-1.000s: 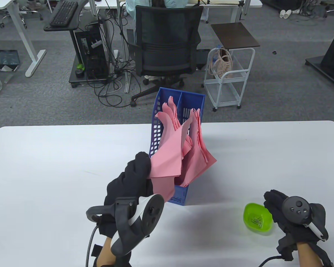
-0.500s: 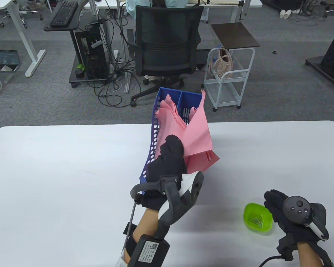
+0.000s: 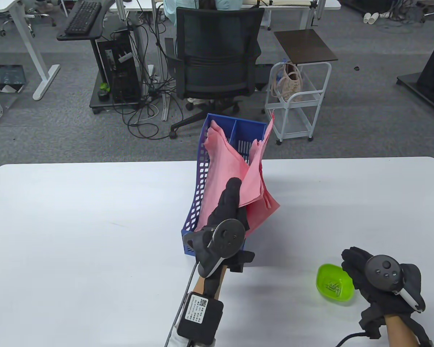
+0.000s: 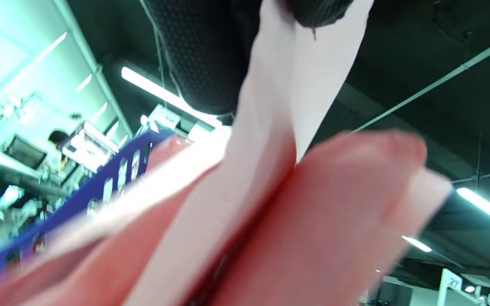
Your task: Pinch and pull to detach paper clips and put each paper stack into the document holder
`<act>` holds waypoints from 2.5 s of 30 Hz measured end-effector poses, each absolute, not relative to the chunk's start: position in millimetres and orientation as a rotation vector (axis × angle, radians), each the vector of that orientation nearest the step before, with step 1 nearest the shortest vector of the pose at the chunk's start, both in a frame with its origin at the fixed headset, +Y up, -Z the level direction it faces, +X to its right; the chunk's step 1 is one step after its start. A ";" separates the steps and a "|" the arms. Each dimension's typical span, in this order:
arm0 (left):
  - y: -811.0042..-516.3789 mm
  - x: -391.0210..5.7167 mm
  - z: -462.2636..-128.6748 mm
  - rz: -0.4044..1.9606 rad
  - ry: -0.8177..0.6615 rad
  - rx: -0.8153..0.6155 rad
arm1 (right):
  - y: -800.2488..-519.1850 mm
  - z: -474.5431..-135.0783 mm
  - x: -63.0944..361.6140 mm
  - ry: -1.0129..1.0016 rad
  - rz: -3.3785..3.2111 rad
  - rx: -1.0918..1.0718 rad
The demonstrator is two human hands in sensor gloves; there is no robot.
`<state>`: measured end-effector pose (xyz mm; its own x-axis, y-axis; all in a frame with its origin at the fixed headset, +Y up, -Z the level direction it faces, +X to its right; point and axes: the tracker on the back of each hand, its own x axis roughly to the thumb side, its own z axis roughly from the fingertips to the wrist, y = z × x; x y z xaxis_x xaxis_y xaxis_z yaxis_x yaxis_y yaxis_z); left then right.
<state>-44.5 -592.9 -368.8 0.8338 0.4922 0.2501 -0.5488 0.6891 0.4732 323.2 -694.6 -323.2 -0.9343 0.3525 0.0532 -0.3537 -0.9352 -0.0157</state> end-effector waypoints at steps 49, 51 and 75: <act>-615.4 -152.1 -304.1 -0.255 -0.187 0.262 | -630.4 -338.0 282.6 -0.225 3.003 0.230; -619.5 -164.0 -301.3 -0.280 -0.159 0.268 | -624.3 -336.1 278.9 -0.261 3.033 0.241; -678.7 -210.3 -292.3 -0.351 -0.154 0.251 | -684.8 -310.6 270.0 -0.373 3.226 0.427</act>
<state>-210.3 -678.7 -292.3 0.9280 -0.3575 0.1050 0.3197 0.9087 0.2685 270.0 -684.8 -310.6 -0.9572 -0.1610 0.2406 0.1019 -0.9652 -0.2407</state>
